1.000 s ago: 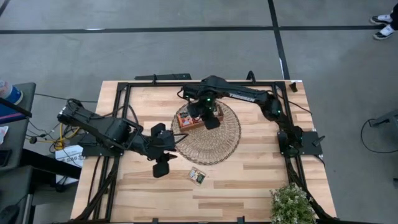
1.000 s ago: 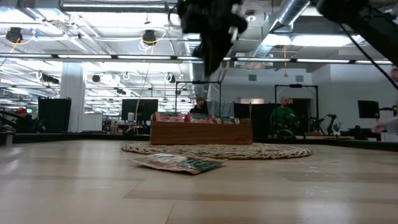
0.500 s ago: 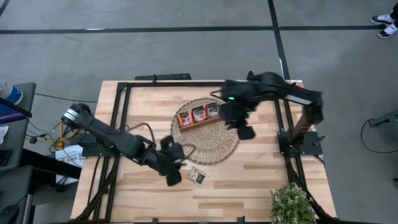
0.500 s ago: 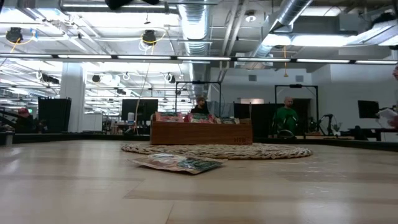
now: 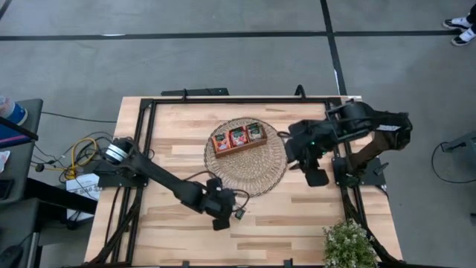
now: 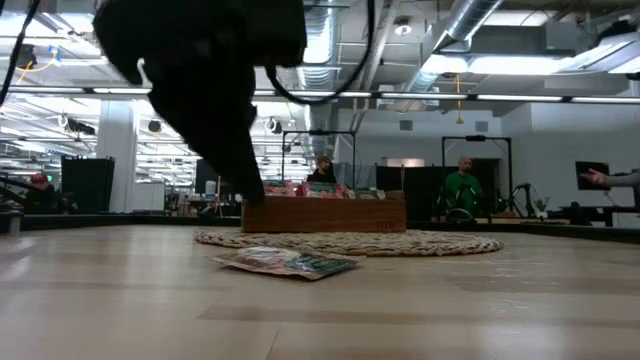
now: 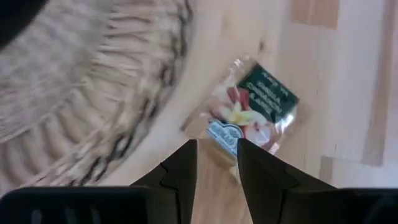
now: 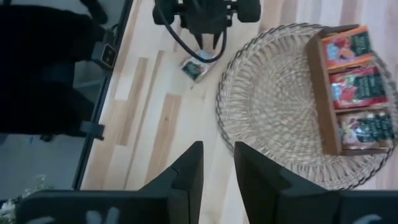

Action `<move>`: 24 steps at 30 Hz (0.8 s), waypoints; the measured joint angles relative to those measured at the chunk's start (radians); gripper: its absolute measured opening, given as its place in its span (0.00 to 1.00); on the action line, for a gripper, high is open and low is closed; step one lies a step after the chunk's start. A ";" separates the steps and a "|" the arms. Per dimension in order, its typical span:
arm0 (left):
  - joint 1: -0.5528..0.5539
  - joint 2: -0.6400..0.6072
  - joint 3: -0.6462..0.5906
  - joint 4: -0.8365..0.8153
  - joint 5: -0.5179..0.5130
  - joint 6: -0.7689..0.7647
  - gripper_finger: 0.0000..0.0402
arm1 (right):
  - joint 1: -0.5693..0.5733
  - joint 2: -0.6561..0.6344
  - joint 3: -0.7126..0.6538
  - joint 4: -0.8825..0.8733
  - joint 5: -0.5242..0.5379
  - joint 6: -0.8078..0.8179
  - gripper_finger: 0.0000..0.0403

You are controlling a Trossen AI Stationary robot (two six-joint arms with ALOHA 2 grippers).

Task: Pick & Place Tea
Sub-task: Put the brown tea bag into the right section of the wooden organizer

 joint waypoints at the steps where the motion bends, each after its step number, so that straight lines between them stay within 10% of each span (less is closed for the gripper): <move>1: 0.000 0.015 0.004 0.009 0.013 0.017 0.26 | 0.008 0.001 -0.001 -0.006 0.000 0.005 0.21; 24: 0.046 0.140 0.012 0.124 0.117 0.221 0.27 | 0.027 0.030 0.000 -0.009 0.003 -0.017 0.21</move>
